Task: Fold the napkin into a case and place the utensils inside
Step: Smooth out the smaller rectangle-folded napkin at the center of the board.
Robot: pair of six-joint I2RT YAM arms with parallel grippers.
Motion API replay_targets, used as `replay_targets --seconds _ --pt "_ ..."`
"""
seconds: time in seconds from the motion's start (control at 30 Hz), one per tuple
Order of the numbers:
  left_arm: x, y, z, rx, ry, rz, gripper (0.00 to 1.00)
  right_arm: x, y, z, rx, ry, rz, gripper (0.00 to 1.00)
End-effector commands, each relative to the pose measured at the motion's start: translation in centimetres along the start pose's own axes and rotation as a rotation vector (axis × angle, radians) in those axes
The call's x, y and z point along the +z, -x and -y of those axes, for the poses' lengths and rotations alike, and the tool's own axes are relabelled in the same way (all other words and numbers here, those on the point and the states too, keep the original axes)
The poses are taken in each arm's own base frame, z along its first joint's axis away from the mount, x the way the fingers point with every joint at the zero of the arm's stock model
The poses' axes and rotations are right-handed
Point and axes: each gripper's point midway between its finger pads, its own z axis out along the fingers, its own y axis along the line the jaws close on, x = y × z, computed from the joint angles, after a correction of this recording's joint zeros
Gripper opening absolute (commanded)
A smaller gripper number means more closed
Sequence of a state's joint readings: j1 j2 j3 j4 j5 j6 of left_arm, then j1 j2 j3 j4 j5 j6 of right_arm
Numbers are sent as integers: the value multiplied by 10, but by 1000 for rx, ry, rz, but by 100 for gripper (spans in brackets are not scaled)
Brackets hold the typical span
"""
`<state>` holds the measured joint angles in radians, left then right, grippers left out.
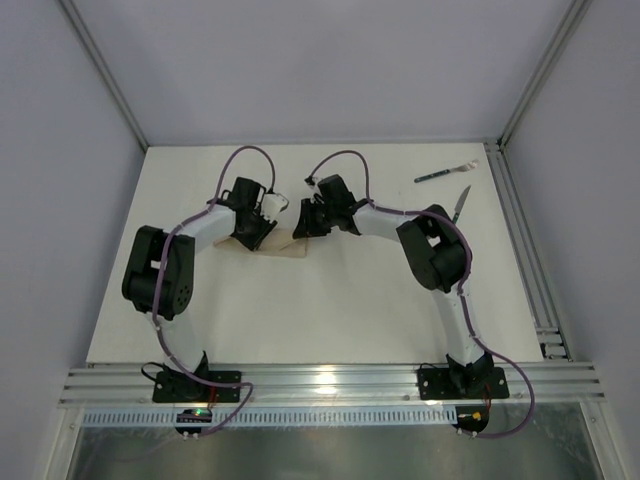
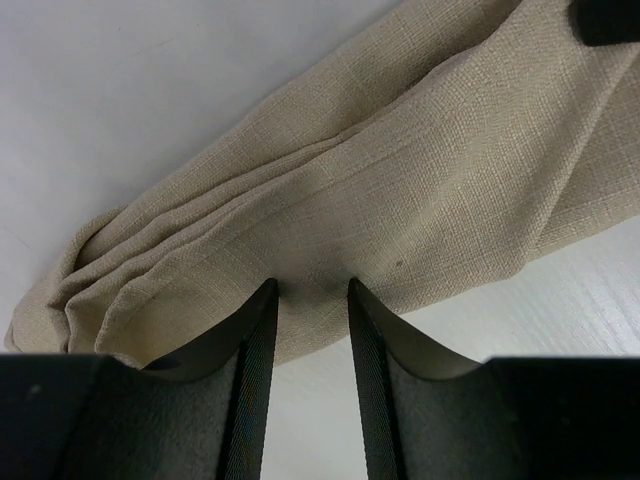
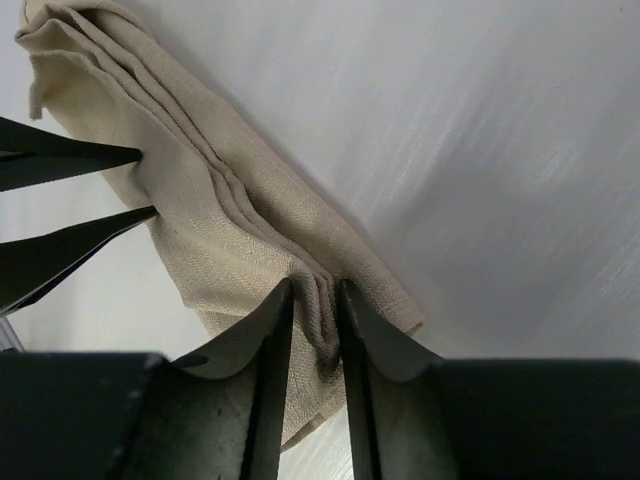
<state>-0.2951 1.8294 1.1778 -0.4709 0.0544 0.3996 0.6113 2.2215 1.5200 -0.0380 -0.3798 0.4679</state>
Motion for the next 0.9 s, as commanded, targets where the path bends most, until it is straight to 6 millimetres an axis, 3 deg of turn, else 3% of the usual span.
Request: replay_targets --seconds 0.0,0.17,0.3,0.37,0.67,0.87 --pt "8 9 -6 2 20 24 35 -18 23 -25 -57 53 40 31" --pt "15 4 -2 -4 1 6 33 -50 45 -37 -134 34 86 51" --pt "16 4 0 -6 -10 6 33 -66 51 -16 -146 -58 88 66" --pt "15 5 1 -6 -13 9 34 -63 47 -4 -136 -79 70 67" --pt "15 4 2 -6 -21 8 34 -24 24 6 -73 -15 -50 72" --pt "16 0 5 -5 -28 -1 34 -13 5 -2 -59 23 -111 64"
